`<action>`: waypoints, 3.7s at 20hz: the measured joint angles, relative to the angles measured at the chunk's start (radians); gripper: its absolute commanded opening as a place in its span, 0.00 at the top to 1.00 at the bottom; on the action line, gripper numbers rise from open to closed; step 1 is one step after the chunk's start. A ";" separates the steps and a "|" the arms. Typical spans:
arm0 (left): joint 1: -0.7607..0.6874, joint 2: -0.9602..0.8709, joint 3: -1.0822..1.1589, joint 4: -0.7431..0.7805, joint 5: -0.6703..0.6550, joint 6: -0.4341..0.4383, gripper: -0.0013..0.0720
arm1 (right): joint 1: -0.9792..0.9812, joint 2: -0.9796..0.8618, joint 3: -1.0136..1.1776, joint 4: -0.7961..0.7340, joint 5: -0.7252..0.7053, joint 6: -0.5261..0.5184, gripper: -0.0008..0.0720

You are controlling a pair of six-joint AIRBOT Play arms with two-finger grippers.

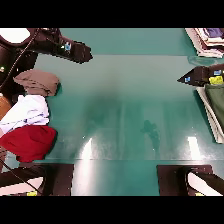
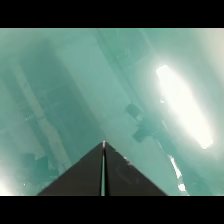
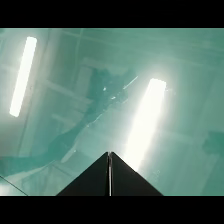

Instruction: Fold the shirts.

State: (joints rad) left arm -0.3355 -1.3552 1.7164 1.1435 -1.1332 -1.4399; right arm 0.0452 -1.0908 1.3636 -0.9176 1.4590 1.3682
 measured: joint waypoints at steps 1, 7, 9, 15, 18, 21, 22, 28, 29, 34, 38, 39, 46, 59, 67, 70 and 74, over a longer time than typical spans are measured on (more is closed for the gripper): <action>0.000 0.000 0.000 0.000 0.000 0.000 0.95 | 0.001 0.000 0.000 0.000 0.000 0.000 0.97; 0.000 0.000 0.000 0.000 0.000 0.000 0.95 | 0.006 0.000 0.000 0.001 0.000 0.000 0.97; 0.000 0.000 0.000 0.000 0.000 0.000 0.95 | 0.006 0.000 0.000 0.001 0.000 0.000 0.97; 0.000 0.000 0.000 -0.007 0.017 0.006 0.87 | 0.006 0.000 0.000 0.001 -0.001 -0.001 0.97; 0.018 -0.003 0.000 0.128 0.064 0.007 0.10 | 0.006 0.000 0.000 0.001 -0.001 -0.001 0.97; 0.095 -0.033 0.000 0.362 0.066 -0.095 0.09 | 0.006 0.000 0.000 0.002 -0.002 -0.001 0.97; 0.138 -0.054 0.000 0.420 0.053 -0.125 0.09 | 0.006 0.000 0.000 0.002 -0.005 -0.001 0.97; 0.415 -0.248 -0.002 0.507 -0.007 -0.239 0.09 | 0.006 0.000 0.000 0.002 -0.032 0.000 0.97; 0.451 -0.279 -0.007 0.503 -0.014 -0.249 0.09 | 0.006 0.000 0.000 0.002 -0.036 0.000 0.97; 0.561 -0.393 -0.040 0.469 0.001 -0.275 0.10 | 0.006 0.000 0.000 0.002 -0.068 0.000 0.97; 0.584 -0.424 -0.047 0.422 0.027 -0.284 0.95 | 0.006 0.000 0.000 0.002 -0.093 0.000 0.97; 0.587 -0.426 -0.045 0.415 0.029 -0.285 0.95 | 0.006 0.000 0.000 0.002 -0.097 0.000 0.97; 0.556 -0.260 0.044 0.369 0.023 -0.287 0.95 | 0.006 0.001 0.093 0.006 -0.143 0.001 0.97; 0.005 0.224 0.219 0.484 -0.001 -0.382 0.95 | 0.005 0.001 0.434 -0.001 -0.237 -0.021 0.97; -0.417 0.193 -0.198 0.546 0.056 -0.583 0.81 | 0.005 0.000 0.449 -0.002 -0.137 -0.026 0.97; -0.494 0.172 -0.346 0.520 0.092 -0.609 0.14 | 0.005 0.000 0.449 -0.002 -0.122 -0.027 0.97; -0.478 0.183 -0.398 0.586 0.068 -0.596 0.14 | 0.005 -0.001 0.449 -0.002 -0.116 -0.027 0.97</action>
State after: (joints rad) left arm -0.8135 -1.1721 1.3182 1.7290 -1.0657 -2.0361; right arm 0.0505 -1.0920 1.8130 -0.9192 1.3430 1.3411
